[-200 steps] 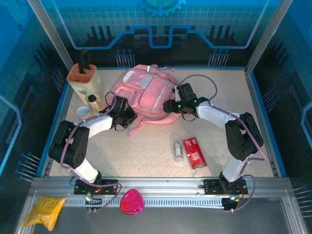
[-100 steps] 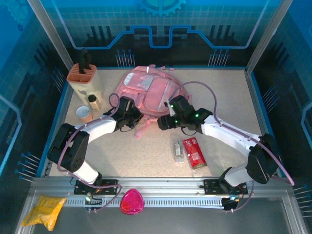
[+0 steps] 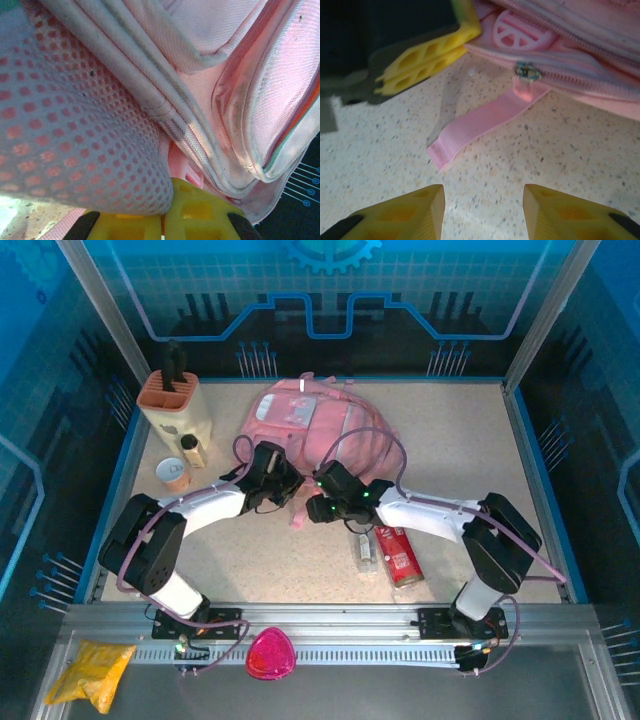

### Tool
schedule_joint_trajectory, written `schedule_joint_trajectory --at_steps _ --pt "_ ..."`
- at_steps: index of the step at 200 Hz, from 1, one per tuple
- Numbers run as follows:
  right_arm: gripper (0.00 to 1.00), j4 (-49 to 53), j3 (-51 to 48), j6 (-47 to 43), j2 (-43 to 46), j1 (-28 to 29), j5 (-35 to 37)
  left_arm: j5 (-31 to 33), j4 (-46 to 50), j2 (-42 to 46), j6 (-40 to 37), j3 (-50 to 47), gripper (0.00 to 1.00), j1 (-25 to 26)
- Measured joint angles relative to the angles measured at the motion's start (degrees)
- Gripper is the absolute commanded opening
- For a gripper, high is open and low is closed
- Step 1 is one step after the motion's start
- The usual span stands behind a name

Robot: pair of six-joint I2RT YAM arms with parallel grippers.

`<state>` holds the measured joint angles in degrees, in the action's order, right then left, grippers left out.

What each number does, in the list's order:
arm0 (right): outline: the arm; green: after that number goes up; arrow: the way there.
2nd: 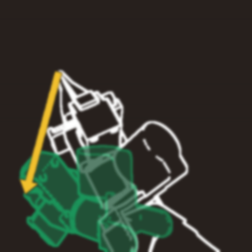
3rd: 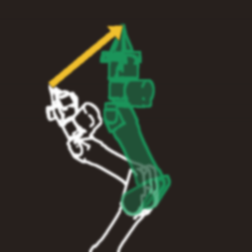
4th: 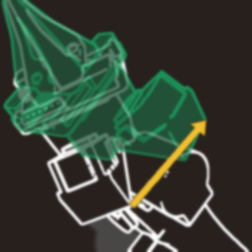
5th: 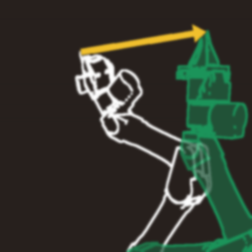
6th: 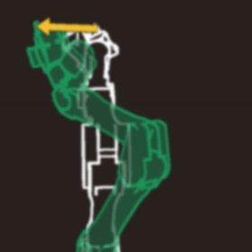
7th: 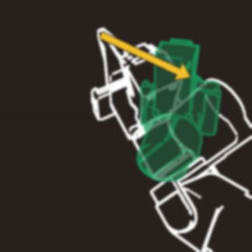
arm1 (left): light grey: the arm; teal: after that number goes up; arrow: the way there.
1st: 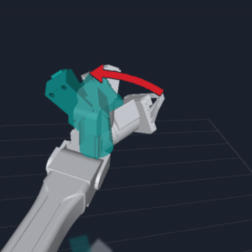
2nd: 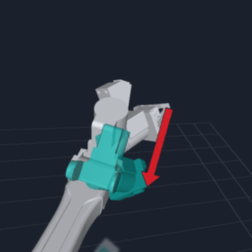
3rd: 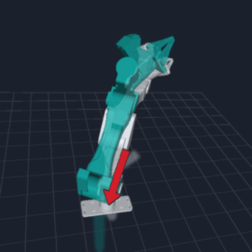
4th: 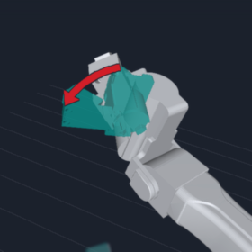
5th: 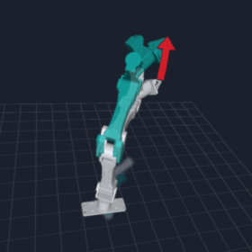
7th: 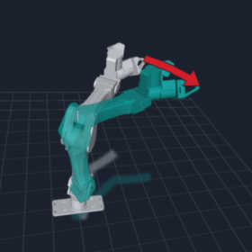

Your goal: Pack the student bag

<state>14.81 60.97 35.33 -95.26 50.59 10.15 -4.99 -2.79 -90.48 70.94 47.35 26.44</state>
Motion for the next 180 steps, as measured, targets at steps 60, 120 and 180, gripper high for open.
schedule_joint_trajectory --at_steps 60,120,180 --pt "0.48 -3.85 3.34 6.45 -7.32 -0.11 8.9 0.04 -1.64 0.13 1.57 -0.79 0.0 1.73" --pt "0.4 -3.32 3.98 13.7 -8.72 -1.01 15.43 0.46 -3.15 0.35 2.67 -1.4 0.0 2.67" --pt "0.38 -1.84 -0.24 14.36 -1.97 -1.68 15.89 0.46 -3.26 0.46 2.62 -1.4 0.0 2.97"
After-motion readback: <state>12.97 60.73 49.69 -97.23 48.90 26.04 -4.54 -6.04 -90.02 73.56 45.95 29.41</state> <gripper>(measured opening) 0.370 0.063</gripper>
